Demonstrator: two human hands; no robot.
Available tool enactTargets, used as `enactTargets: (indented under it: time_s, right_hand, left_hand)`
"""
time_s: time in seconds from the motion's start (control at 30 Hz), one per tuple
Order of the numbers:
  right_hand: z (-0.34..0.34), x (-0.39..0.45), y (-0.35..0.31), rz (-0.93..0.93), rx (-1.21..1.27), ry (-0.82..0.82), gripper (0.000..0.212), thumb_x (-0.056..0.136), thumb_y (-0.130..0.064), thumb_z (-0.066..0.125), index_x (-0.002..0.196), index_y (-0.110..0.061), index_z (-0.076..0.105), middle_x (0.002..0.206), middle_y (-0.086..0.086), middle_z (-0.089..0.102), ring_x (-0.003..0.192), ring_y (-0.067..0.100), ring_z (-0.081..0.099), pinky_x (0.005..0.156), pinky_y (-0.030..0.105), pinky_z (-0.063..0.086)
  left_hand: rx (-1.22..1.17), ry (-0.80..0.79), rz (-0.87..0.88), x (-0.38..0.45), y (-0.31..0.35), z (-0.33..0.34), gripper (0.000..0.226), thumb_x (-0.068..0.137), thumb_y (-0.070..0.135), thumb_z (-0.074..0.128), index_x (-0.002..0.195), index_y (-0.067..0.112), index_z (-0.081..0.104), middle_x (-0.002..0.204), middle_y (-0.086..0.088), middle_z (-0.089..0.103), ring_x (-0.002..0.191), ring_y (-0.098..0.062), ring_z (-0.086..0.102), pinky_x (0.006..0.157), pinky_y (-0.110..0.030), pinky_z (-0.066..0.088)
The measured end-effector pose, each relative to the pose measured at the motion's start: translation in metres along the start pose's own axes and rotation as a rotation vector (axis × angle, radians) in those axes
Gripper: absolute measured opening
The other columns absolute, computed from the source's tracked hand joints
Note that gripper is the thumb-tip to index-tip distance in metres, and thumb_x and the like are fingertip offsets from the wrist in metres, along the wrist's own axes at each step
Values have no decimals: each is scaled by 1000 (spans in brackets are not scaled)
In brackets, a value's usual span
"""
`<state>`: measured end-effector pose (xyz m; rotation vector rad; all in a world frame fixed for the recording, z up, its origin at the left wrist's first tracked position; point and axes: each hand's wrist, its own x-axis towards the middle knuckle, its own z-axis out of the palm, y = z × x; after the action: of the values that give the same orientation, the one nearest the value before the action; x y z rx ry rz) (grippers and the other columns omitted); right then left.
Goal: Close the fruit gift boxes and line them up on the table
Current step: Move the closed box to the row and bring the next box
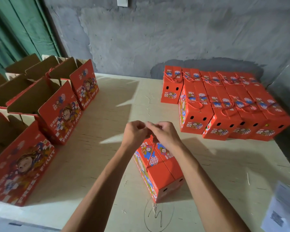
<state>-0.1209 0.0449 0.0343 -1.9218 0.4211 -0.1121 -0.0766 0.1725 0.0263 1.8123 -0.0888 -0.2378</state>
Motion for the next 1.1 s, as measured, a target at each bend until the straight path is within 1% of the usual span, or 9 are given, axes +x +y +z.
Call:
enactTargets:
  time_s: [0.17,0.27,0.37,0.47,0.57,0.77,0.93,1.0,1.1]
  right_hand:
    - [-3,9,-10,-69,148,170,32,86,-25,75,73,3,65,57,12,63,49,17,52,53,34,41]
    - [-6,24,-24,-93,261,225,26,90,-16,69,72,3,65,55,8,63,52,20,56,58,40,49]
    - [-5,45,-50,-132,328,208,19,96,-8,60,84,5,67,72,14,73,65,23,66,75,45,58]
    - [-5,69,-79,-166,394,180,11,99,5,51,101,5,62,98,23,75,69,19,64,74,33,56]
    - [-9,88,-96,-207,355,168,15,97,8,50,108,7,61,97,17,75,68,16,65,75,32,54]
    - [-21,117,-107,-228,337,154,17,98,2,52,112,-3,60,99,15,76,70,18,66,68,24,52]
    - [-40,147,-99,-191,360,183,11,96,-1,57,96,-11,63,92,13,75,71,18,66,68,30,47]
    - [-48,160,-93,-183,347,196,7,92,-2,66,98,0,65,89,17,75,71,18,67,71,30,49]
    - [-55,180,-82,-175,327,219,21,88,-2,71,98,14,62,85,22,75,70,18,67,73,31,52]
  left_hand:
    - [-11,-96,109,-3,0,-1,16,92,2,67,87,17,72,92,-12,76,79,-22,70,76,-36,60]
    - [116,-34,193,-6,-9,-1,12,90,11,75,96,16,66,103,-6,69,92,-22,66,82,-34,57]
    - [257,-19,223,-11,-22,1,41,84,28,83,115,10,61,115,-9,61,108,-28,58,97,-47,48]
    - [473,21,345,-13,-28,6,74,80,46,84,137,11,53,143,-7,49,132,-27,42,114,-44,33]
    - [487,-3,338,-5,-24,14,107,78,53,83,156,5,28,164,-13,23,150,-24,16,125,-41,15]
    - [390,7,294,32,-9,19,115,74,31,88,161,10,15,163,-10,24,146,-24,23,116,-29,20]
    - [458,-113,326,67,-4,30,133,67,46,92,162,9,7,164,-8,21,148,-26,22,120,-34,19]
    - [454,-191,324,78,-5,38,143,63,44,95,162,8,-2,164,-10,18,150,-26,19,123,-37,18]
    - [406,-260,285,98,-10,52,139,64,20,92,162,14,-6,157,-9,25,146,-30,27,118,-48,32]
